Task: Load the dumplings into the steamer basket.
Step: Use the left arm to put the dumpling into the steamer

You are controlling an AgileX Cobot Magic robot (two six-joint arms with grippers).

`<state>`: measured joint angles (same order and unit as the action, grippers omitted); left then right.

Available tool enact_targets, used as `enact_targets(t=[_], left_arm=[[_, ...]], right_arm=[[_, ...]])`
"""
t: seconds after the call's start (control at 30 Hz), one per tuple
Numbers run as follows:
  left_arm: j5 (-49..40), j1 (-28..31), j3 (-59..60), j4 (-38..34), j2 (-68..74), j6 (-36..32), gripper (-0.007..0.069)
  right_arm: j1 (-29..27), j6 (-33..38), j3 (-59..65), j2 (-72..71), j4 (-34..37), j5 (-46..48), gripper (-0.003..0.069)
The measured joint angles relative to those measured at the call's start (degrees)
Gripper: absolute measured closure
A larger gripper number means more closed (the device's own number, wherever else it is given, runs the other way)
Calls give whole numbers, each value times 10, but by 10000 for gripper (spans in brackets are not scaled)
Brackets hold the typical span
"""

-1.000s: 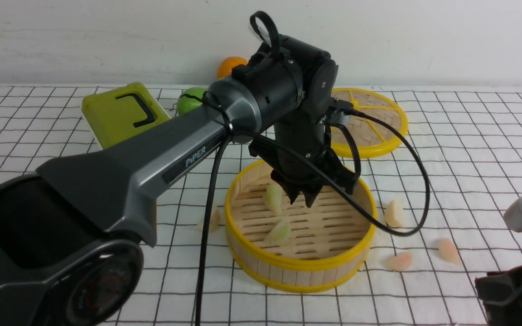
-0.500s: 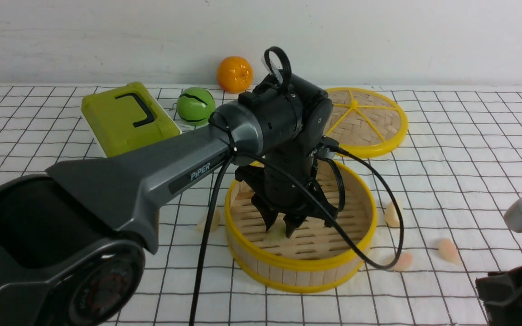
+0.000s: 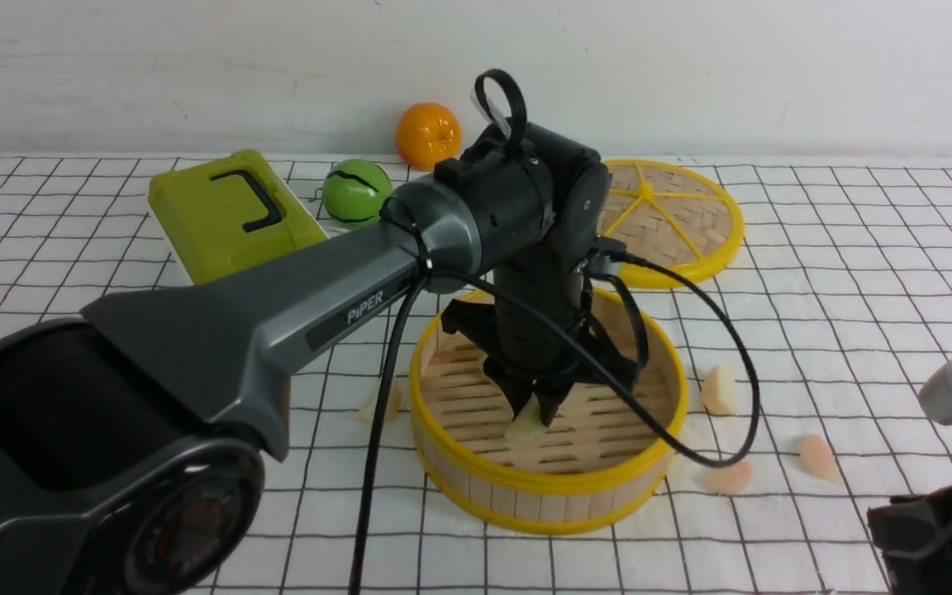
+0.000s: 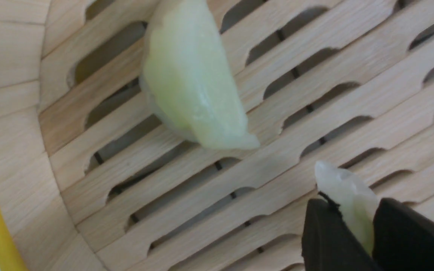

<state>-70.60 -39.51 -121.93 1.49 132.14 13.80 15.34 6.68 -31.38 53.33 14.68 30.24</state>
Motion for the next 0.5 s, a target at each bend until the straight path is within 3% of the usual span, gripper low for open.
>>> enact_targets(t=[0.13, 0.33, 0.5], left_arm=[[37, 0, -27, -15, -6, 58, 475], [100, 1, -31, 20, 2, 169, 475], [104, 1, -31, 22, 21, 197, 475]], right_arm=[[0, 0, 0, 0, 0, 0, 514], [0, 0, 0, 0, 4, 1, 513], [0, 0, 0, 0, 4, 1, 512]])
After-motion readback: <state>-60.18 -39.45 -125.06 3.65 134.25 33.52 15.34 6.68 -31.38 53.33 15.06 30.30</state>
